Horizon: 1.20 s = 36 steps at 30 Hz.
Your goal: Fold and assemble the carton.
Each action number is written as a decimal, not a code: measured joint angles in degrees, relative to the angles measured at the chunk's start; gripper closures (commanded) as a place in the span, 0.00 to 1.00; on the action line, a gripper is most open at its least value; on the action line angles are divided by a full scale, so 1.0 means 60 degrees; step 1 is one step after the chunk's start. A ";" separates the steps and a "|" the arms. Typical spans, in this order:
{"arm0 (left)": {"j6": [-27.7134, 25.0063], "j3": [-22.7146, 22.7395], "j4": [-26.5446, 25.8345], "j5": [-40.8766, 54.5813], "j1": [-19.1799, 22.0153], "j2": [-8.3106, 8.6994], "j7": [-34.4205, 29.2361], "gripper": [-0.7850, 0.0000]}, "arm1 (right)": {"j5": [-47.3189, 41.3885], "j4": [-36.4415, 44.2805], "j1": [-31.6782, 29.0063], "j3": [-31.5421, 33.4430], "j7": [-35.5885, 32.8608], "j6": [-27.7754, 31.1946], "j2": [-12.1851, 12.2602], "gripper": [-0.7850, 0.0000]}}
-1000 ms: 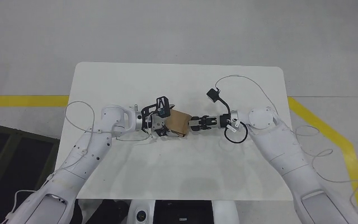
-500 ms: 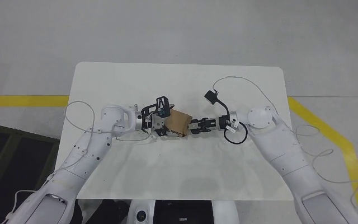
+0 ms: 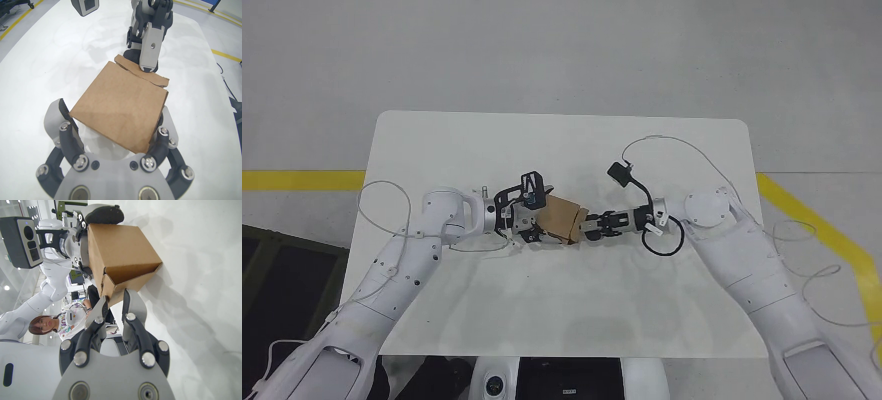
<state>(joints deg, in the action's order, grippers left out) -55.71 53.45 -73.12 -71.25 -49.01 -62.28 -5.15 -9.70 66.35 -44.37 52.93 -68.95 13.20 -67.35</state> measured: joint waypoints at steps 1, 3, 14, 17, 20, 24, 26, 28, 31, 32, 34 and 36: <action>0.0004 0.0002 0.0000 0.0002 -0.0002 -0.0001 0.0001 0.00 | 0.0015 0.0012 0.0001 -0.0013 0.0007 -0.0018 -0.0002 0.82; 0.0006 0.0006 -0.0003 0.0003 -0.0003 -0.0002 0.0004 0.00 | 0.0029 0.0003 0.0019 -0.0055 0.0014 -0.0041 -0.0014 0.82; -0.0007 0.0030 0.0008 -0.0001 -0.0010 -0.0007 0.0039 0.00 | 0.0096 -0.0111 0.0242 -0.0197 0.0097 -0.0015 -0.0080 0.85; -0.0008 0.0033 0.0002 -0.0002 -0.0012 -0.0009 0.0035 0.00 | 0.0074 -0.0104 0.0314 -0.0265 0.0141 0.0077 -0.0117 0.88; -0.0006 0.0038 -0.0009 -0.0017 -0.0019 -0.0010 0.0050 0.00 | 0.0011 -0.0192 0.0430 -0.0394 0.0148 0.0163 -0.0181 0.91; -0.0009 0.0041 -0.0004 -0.0018 -0.0025 -0.0012 0.0038 0.00 | -0.0128 -0.0396 0.0614 -0.0568 0.0129 0.0355 -0.0280 0.90; -0.0022 0.0041 -0.0007 -0.0019 -0.0021 -0.0014 0.0028 0.00 | -0.0196 -0.0539 0.0702 -0.0646 0.0123 0.0447 -0.0329 0.88; -0.0025 0.0040 -0.0007 -0.0022 -0.0020 -0.0015 0.0027 0.00 | -0.0247 -0.0647 0.0762 -0.0680 0.0134 0.0522 -0.0359 0.83; -0.0015 0.0040 0.0004 -0.0019 -0.0020 -0.0019 0.0029 0.00 | -0.0403 -0.0741 0.0771 -0.0670 0.0158 0.0702 -0.0386 0.73; -0.0011 0.0040 0.0013 -0.0012 -0.0020 -0.0021 0.0027 0.00 | -0.0497 -0.0739 0.0746 -0.0647 0.0153 0.0796 -0.0389 0.72; -0.0018 0.0039 0.0025 0.0009 -0.0017 -0.0024 0.0019 0.00 | -0.0635 -0.0701 0.0689 -0.0598 0.0139 0.0930 -0.0386 0.72; -0.0028 0.0036 0.0036 0.0023 -0.0008 -0.0028 0.0010 0.00 | -0.0713 -0.0625 0.0617 -0.0532 0.0117 0.1009 -0.0367 0.73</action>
<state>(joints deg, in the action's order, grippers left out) -55.88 53.67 -72.90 -71.11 -49.06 -62.45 -5.09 -13.98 62.60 -40.67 49.74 -68.25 19.25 -69.55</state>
